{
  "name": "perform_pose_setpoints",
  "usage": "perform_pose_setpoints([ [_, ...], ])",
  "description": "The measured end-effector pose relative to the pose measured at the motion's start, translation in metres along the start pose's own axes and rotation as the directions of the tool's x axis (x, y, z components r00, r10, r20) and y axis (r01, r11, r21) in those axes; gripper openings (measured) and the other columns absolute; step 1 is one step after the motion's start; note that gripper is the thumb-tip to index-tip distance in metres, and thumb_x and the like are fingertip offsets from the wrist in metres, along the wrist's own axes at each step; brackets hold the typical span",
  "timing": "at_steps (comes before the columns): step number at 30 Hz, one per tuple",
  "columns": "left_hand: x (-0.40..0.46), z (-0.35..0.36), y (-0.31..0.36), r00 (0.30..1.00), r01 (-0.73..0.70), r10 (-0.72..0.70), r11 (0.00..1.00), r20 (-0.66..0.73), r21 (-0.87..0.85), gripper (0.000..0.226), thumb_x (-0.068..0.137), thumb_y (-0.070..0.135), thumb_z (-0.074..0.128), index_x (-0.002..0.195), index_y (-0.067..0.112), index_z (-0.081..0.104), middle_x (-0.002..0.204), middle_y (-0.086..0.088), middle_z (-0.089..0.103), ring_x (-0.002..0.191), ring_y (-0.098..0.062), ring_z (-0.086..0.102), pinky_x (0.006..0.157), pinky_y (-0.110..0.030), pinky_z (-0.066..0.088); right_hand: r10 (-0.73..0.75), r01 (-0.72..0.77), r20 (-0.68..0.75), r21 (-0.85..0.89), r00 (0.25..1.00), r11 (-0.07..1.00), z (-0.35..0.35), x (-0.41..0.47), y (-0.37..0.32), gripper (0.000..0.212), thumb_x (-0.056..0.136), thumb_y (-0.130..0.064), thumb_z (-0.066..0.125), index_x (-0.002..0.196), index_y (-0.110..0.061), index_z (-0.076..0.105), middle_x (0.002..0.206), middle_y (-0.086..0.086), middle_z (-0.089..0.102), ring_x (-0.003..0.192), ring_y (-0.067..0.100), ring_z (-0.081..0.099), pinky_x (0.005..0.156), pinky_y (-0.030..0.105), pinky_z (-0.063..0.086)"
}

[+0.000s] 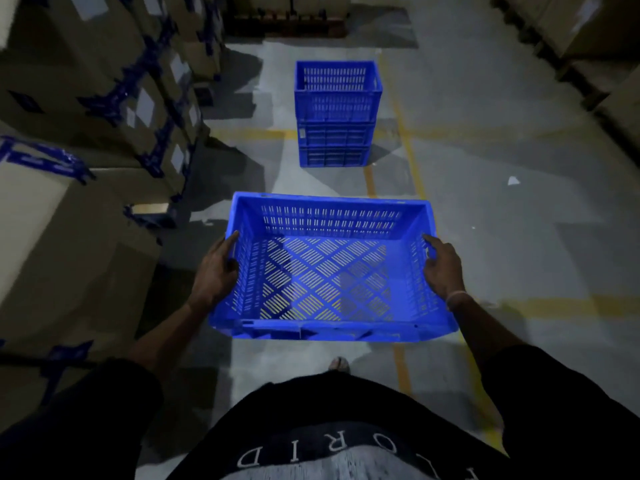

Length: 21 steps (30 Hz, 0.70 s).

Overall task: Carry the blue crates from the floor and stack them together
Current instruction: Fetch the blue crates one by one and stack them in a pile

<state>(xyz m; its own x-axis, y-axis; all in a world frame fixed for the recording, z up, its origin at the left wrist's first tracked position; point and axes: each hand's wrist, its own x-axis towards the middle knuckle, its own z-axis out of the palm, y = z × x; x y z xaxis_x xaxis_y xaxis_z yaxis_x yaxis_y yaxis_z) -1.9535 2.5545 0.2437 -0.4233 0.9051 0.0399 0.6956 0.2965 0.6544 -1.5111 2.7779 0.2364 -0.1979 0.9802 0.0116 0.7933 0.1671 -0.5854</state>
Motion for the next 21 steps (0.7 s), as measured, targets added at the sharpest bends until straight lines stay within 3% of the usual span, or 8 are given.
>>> perform_pose_setpoints([
  [3,0.069,0.005,0.015,0.999,0.020,-0.020,1.000,-0.026,-0.012,0.069,0.085,0.010,0.054,0.152,0.020,0.044,0.150,-0.014,0.049,0.130,-0.031,0.054,0.103,-0.037,0.044,0.001,-0.001,-0.019,-0.005,1.000,1.000,-0.004,0.072,-0.010,0.062,0.082,0.011,0.049,0.139,-0.013,0.053,0.106,0.025,0.054,0.096,0.043,0.057,0.087,0.036,0.040],
  [9,0.201,0.016,0.022,1.000,0.015,-0.015,1.000,-0.014,-0.024,0.071,0.082,0.021,0.050,0.153,0.020,0.043,0.151,-0.014,0.048,0.127,-0.034,0.056,0.100,-0.045,0.048,-0.015,0.015,-0.017,-0.014,1.000,1.000,0.001,0.206,-0.026,0.062,0.082,0.010,0.050,0.139,-0.014,0.053,0.108,0.025,0.054,0.098,0.043,0.057,0.089,0.037,0.041],
  [17,0.400,0.046,-0.002,1.000,-0.010,0.010,1.000,-0.025,-0.014,0.069,0.089,0.002,0.060,0.153,0.022,0.043,0.146,-0.012,0.052,0.119,-0.033,0.062,0.093,-0.046,0.053,-0.003,0.003,-0.024,-0.004,1.000,1.000,0.050,0.390,-0.048,0.061,0.083,0.010,0.050,0.139,-0.014,0.054,0.104,0.024,0.052,0.090,0.044,0.057,0.082,0.038,0.042],
  [21,0.496,0.046,-0.009,1.000,-0.012,0.012,0.999,0.021,-0.032,0.069,0.085,0.012,0.056,0.152,0.021,0.043,0.147,-0.011,0.052,0.119,-0.033,0.061,0.093,-0.044,0.052,0.007,-0.007,-0.021,-0.005,1.000,1.000,0.063,0.480,-0.067,0.058,0.084,0.009,0.052,0.138,-0.011,0.054,0.100,0.025,0.052,0.087,0.044,0.055,0.078,0.035,0.039],
])
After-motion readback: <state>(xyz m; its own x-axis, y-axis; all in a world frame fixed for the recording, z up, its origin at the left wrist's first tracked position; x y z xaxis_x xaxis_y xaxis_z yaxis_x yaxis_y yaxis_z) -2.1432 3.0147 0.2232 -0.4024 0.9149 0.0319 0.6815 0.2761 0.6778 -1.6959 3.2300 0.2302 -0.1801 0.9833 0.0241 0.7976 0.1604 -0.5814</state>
